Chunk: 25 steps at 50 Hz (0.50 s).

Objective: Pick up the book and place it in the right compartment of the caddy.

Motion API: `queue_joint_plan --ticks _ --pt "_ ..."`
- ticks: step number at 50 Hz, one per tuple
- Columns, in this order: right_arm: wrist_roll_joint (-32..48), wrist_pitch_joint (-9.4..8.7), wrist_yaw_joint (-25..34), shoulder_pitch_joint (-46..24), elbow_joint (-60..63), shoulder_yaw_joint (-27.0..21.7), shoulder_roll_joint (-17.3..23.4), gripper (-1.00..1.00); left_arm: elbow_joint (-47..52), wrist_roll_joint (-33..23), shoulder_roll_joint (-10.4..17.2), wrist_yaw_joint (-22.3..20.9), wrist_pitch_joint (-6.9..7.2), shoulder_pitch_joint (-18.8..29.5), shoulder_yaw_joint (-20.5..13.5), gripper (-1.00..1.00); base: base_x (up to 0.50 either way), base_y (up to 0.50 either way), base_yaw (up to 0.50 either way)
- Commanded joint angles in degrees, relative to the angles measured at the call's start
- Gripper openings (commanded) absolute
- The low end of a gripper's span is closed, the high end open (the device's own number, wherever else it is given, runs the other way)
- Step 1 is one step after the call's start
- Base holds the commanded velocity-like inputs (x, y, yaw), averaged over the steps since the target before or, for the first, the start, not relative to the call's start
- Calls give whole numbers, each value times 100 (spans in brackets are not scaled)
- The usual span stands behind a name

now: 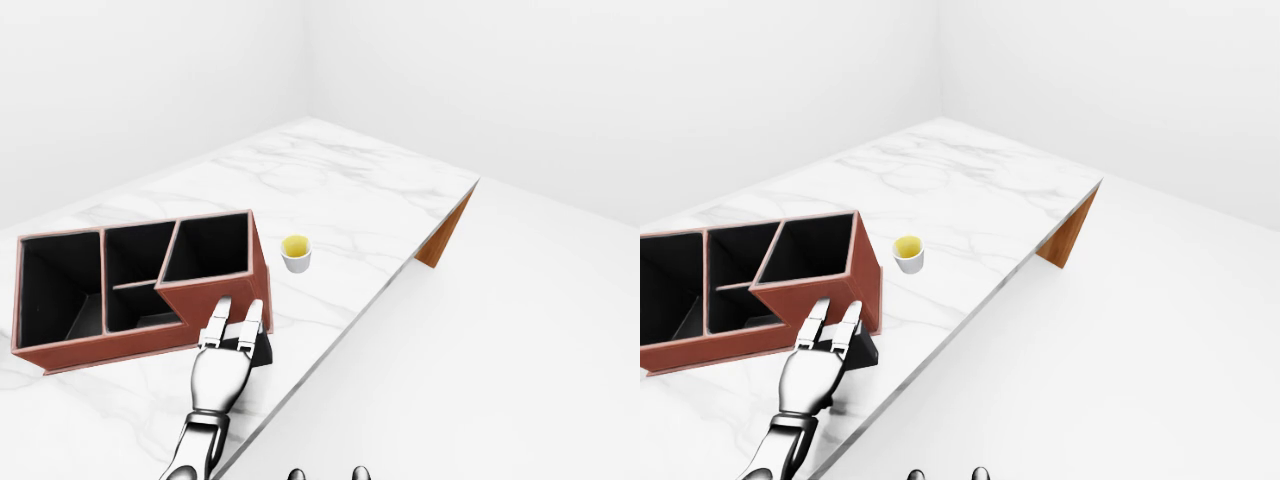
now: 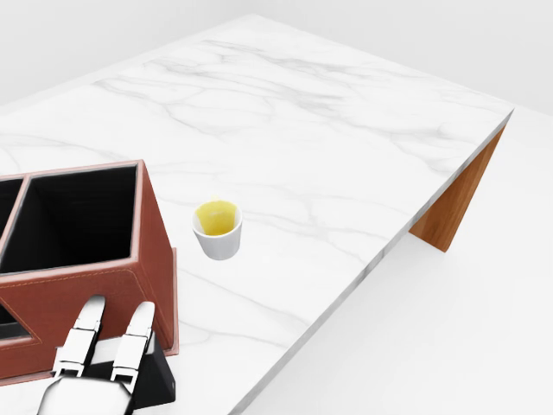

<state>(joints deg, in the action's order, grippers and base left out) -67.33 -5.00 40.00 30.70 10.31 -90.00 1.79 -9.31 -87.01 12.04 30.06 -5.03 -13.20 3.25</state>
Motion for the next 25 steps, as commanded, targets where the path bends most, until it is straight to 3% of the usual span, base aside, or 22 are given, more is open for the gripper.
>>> queue_joint_plan --ticks 1,2,3,17,25 --pt "-3 0 0 2 4 0 1 100 -583 -308 96 -6 67 192 -166 100 1 -1 -1" --pt "1 0 0 0 -3 0 4 100 -619 -357 106 -6 94 190 -147 49 1 -1 -1" --pt "-1 0 0 2 0 0 3 100 -581 -344 112 -6 80 155 -146 -100 0 0 -1" --pt "-23 0 0 13 1 0 11 100 -505 -473 92 -6 234 9 -132 -100 0 0 0" --pt "-22 0 0 15 6 0 1 100 -839 -601 83 -6 481 -35 -64 -100 0 0 0"
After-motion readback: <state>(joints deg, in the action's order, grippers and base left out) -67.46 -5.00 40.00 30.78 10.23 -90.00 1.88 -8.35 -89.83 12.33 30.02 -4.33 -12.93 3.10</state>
